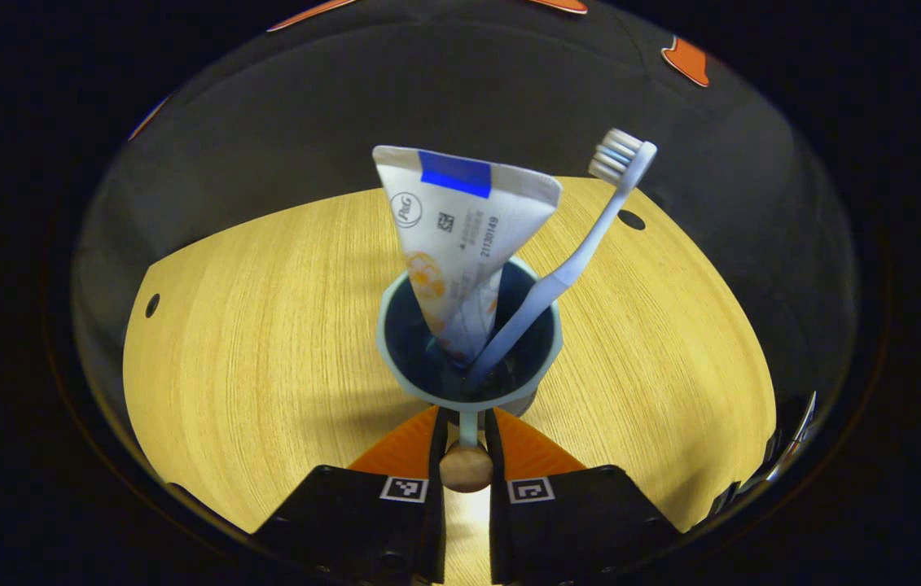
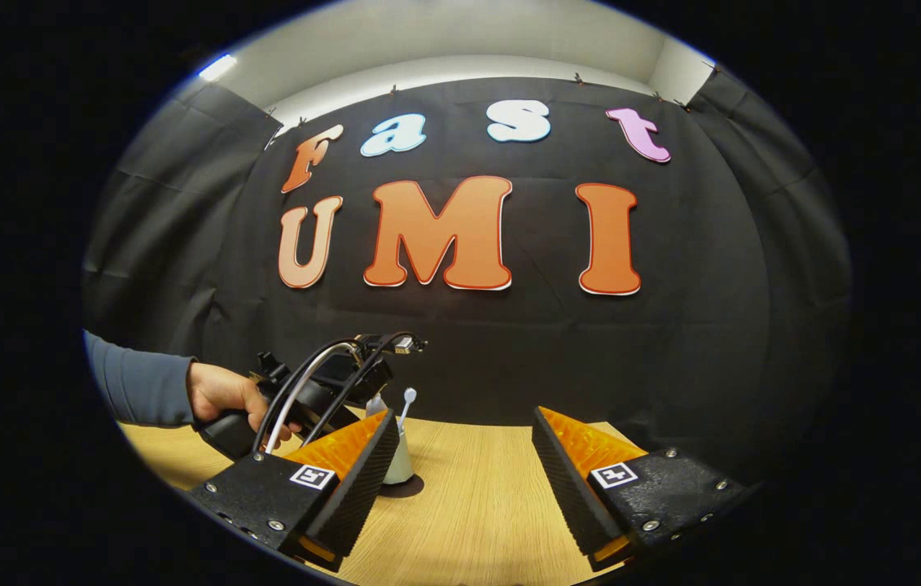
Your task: Put the toothbrush and toothpaste on the desktop into the cup, then pick up the cup and place it on the coaster on the desktop.
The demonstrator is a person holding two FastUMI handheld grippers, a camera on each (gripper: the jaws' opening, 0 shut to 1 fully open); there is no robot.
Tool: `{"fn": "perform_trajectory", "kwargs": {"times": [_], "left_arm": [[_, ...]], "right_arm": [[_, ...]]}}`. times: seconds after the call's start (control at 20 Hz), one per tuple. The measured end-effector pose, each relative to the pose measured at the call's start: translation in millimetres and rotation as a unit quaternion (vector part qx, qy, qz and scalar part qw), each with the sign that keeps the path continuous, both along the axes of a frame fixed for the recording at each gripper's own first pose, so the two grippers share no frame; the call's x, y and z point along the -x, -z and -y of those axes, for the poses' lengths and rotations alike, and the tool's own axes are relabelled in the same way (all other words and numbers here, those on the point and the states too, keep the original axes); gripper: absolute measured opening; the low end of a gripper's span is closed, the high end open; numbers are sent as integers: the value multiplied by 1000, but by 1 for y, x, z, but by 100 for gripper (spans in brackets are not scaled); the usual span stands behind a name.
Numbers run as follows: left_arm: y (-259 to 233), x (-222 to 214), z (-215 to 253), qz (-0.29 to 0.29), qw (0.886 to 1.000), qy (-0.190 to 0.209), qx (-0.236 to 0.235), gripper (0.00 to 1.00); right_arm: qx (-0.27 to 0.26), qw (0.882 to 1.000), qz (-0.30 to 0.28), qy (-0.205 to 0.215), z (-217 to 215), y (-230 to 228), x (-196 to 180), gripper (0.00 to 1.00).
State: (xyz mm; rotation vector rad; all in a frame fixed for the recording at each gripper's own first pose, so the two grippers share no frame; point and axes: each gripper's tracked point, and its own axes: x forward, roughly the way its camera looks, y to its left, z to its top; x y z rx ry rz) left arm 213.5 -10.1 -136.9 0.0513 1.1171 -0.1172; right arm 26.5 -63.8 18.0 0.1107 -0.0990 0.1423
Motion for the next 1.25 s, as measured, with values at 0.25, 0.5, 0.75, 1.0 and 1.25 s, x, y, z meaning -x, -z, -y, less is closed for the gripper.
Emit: {"fn": "perform_trajectory", "kwargs": {"times": [0.25,0.5,0.75,1.0,1.25], "left_arm": [[-18,-3,1,-6,1000,11,11,25],[-79,1,-7,67,997,28,33,95],[-164,9,-45,206,978,23,22,99],[-219,39,-103,315,949,-7,-17,99],[-251,68,-152,396,917,-37,-39,99]], "right_arm": [[-6,1000,-16,9,6,9,0,99],[-5,1000,-18,14,2,5,-3,99],[-4,1000,3,14,-18,-16,-6,99],[-9,1000,18,4,-48,-28,-9,99],[-12,1000,21,-2,-70,-30,-13,99]]}}
